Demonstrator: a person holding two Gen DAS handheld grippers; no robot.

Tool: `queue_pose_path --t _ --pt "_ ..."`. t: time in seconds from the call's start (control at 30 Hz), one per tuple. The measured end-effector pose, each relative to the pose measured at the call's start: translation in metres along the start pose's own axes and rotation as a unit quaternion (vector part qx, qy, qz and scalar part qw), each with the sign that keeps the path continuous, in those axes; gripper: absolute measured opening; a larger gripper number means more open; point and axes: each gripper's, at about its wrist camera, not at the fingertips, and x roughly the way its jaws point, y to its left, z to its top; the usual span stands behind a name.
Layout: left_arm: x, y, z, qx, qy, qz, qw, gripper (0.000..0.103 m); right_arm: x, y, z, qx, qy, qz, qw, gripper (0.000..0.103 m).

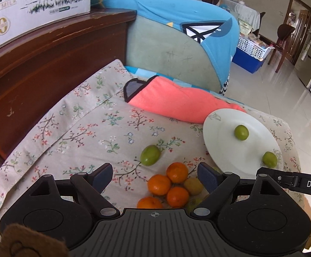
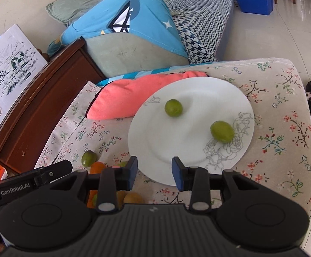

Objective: Organize fruits
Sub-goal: 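Move the left tool to an orange tangerine while the right tool approaches a brown kiwi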

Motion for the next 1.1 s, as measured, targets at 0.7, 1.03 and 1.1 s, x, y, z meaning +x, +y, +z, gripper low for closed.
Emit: queue_pose_path --t 0.7,1.03,1.1 --pt "0.013 0.030 -0.041 -0.027 0.035 0.025 0.9987 0.088 0.014 0.019 -0.037 -0.053 0.036 -0.010 0.998 0.037" --pt "0.023 0.024 -0.044 -0.029 0.029 0.027 0.9988 0.088 0.024 0.022 -0.038 -0.054 0.045 -0.010 0.998 0.037" --pt "0.022 0.026 -0.045 -0.034 0.028 0.026 0.9987 0.088 0.024 0.023 -0.038 -0.056 0.044 -0.010 0.997 0.037"
